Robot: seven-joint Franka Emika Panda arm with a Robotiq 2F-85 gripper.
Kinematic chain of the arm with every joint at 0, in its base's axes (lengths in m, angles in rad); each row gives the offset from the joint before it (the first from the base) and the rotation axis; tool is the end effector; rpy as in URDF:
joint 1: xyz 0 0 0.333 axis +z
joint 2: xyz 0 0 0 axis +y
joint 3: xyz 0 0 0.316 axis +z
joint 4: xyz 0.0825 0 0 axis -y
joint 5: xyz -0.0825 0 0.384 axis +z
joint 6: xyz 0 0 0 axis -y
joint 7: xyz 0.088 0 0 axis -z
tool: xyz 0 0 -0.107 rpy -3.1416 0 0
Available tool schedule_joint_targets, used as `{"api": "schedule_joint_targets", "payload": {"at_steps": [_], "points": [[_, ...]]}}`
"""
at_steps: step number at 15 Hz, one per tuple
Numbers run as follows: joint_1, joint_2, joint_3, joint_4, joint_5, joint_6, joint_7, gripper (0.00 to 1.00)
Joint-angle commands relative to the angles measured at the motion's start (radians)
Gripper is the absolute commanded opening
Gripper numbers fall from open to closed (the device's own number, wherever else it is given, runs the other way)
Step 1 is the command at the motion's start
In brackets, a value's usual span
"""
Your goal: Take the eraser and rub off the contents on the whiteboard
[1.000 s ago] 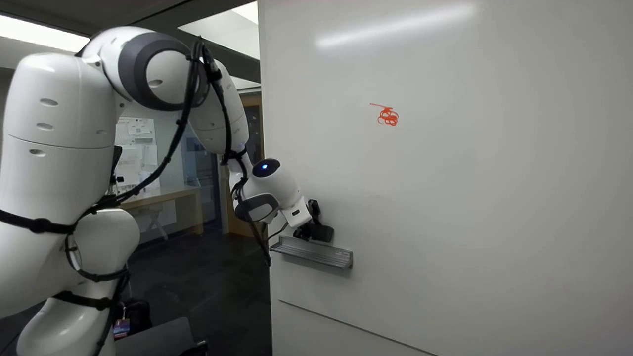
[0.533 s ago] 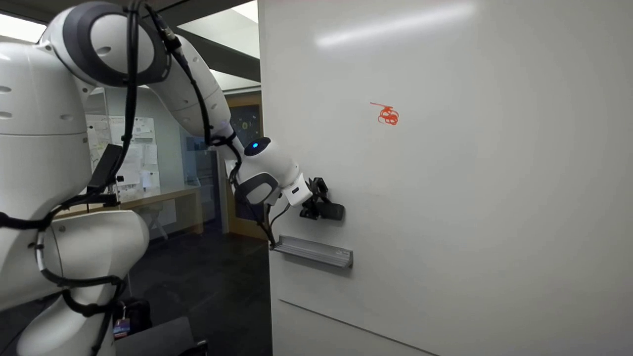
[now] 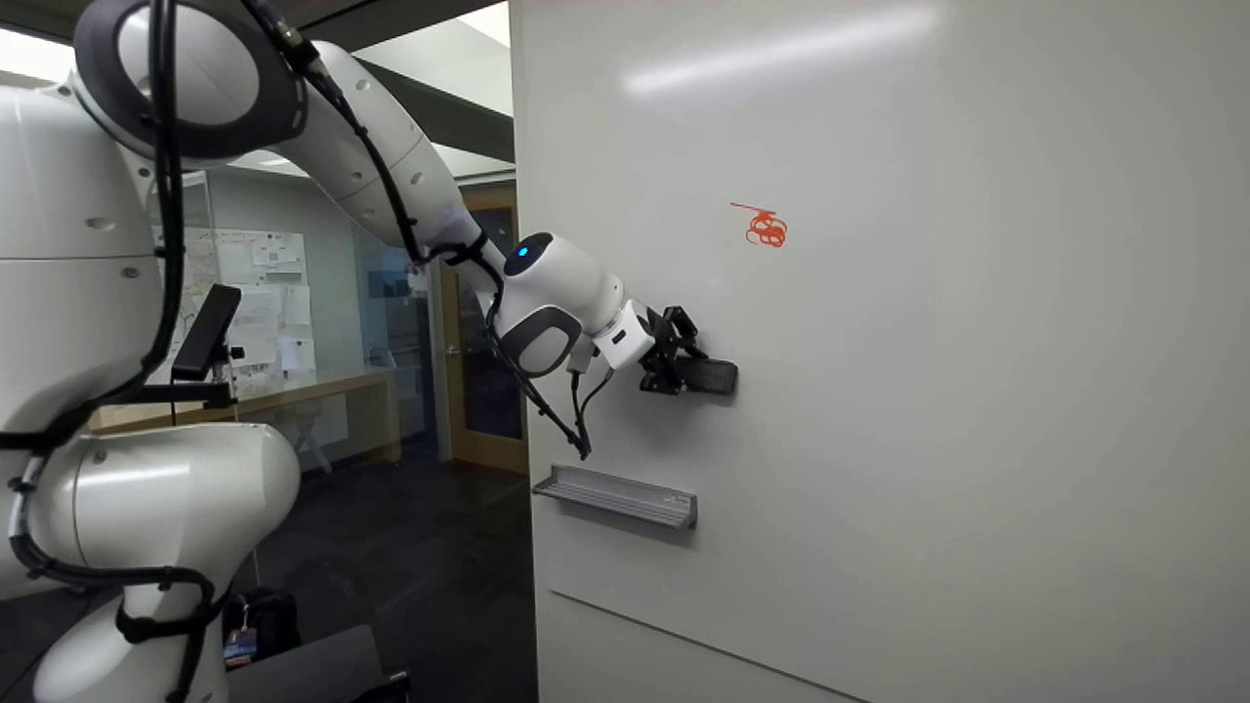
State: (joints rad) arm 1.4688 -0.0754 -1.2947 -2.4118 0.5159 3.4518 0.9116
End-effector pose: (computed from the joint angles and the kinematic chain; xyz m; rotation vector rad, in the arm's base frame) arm 0.5268 0.0270 0.4358 -1.7854 1.4395 -0.9619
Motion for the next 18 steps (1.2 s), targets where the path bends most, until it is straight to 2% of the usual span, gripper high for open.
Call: {"api": "schedule_joint_targets", "payload": {"at_steps": [1, 6, 9, 12, 15, 18], "points": [[-0.151, -0.007, 0.111, 0.103, 0.036, 0.009, -0.015, 0.28], [-0.375, -0.119, 0.281, 0.174, 0.005, 0.009, -0.06, 0.28], [-0.537, -0.248, 0.45, 0.167, -0.033, 0.008, -0.09, 0.28], [-0.691, -0.399, 0.624, 0.084, -0.063, 0.008, -0.097, 0.28], [-0.755, -0.512, 0.72, -0.025, -0.08, 0.01, -0.069, 0.28], [-0.744, -0.541, 0.748, -0.124, -0.073, 0.011, -0.067, 0.28]]}}
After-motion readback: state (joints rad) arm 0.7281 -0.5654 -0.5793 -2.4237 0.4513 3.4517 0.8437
